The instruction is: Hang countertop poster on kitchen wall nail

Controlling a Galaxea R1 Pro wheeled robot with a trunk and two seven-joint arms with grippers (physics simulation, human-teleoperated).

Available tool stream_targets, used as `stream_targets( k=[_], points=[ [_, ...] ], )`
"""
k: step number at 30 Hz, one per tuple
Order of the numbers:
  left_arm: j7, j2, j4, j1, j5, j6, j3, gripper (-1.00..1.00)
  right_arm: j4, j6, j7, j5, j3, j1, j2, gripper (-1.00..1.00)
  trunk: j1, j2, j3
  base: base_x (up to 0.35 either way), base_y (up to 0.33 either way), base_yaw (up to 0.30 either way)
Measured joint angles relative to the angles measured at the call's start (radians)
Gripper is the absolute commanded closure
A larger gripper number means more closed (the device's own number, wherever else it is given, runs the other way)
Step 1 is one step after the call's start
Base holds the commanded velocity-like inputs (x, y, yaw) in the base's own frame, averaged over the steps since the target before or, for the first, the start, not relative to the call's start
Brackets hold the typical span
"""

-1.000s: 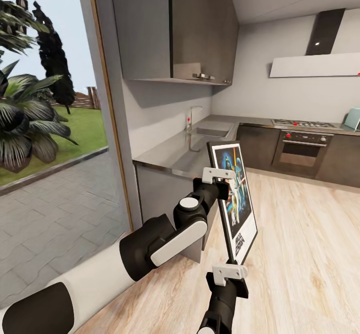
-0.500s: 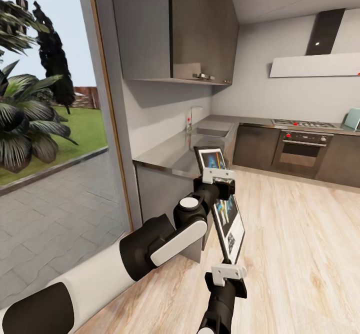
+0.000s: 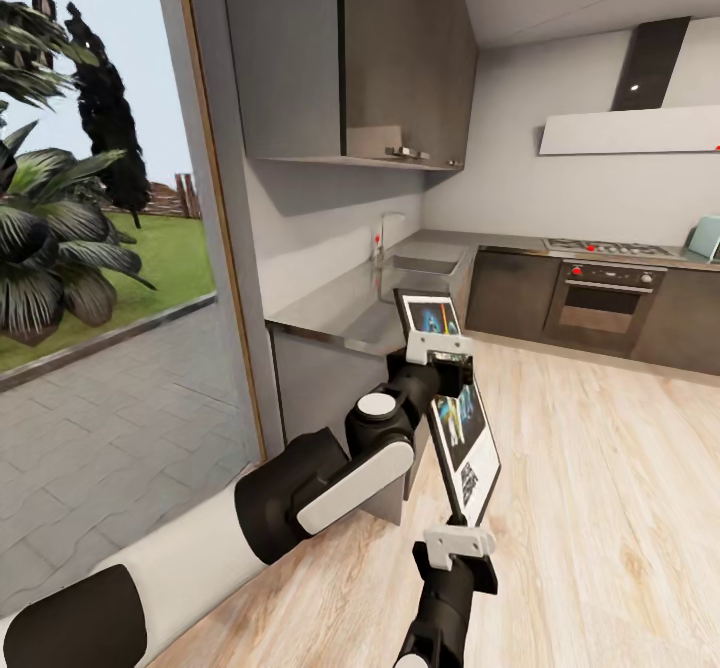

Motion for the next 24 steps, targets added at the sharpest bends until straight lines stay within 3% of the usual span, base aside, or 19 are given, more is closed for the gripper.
stream_targets(
  k=[2,3,4,5,6,8,12,19,24],
  points=[
    [-0.002,0.042,-0.053,0.0,0.013,-0.004,-0.001,-1.0,0.004,-0.004,0.015,-0.008,0.0,0.0,-0.001,1.0,0.0,0.0,0.0,0.0,0.0,0.0],
    [0.001,0.065,-0.081,0.0,0.014,-0.007,-0.002,-1.0,0.007,-0.009,0.016,-0.036,0.0,0.0,-0.001,1.0,0.0,0.0,0.0,0.0,0.0,0.0],
    [0.009,0.075,-0.095,0.0,0.016,-0.007,-0.002,-1.0,0.007,-0.009,0.016,-0.035,0.0,0.0,-0.001,1.0,0.0,0.0,0.0,0.0,0.0,0.0],
    [0.046,0.097,-0.125,0.0,0.018,-0.006,-0.003,-1.0,0.008,-0.009,0.017,-0.036,0.0,0.0,-0.001,1.0,0.0,0.0,0.0,0.0,0.0,0.0],
    [0.063,0.102,-0.134,0.0,0.02,-0.007,-0.004,-1.0,0.008,-0.009,0.017,-0.035,0.0,0.0,-0.001,1.0,0.0,0.0,0.0,0.0,0.0,0.0],
    [0.091,0.109,-0.148,0.0,0.021,-0.007,-0.01,-1.0,0.008,-0.009,0.018,-0.036,0.0,0.0,-0.001,1.0,0.0,0.0,0.0,0.0,0.0,0.0],
    [0.135,0.121,-0.171,0.011,0.023,-0.008,-0.061,-1.0,0.008,-0.008,0.019,-0.036,-0.002,0.0,-0.001,1.0,0.0,0.0,0.0,0.0,0.0,0.0],
    [0.144,0.122,-0.177,0.013,0.023,-0.008,-0.076,-1.0,0.008,-0.006,0.02,-0.036,-0.006,-0.016,-0.001,1.0,0.0,0.0,0.0,0.0,0.0,0.0],
    [0.144,0.122,-0.177,0.014,0.023,-0.009,-0.077,-1.0,0.008,-0.005,0.019,-0.066,-0.011,-0.038,-0.003,1.0,0.0,0.0,0.0,0.0,0.0,0.0]
  ],
)
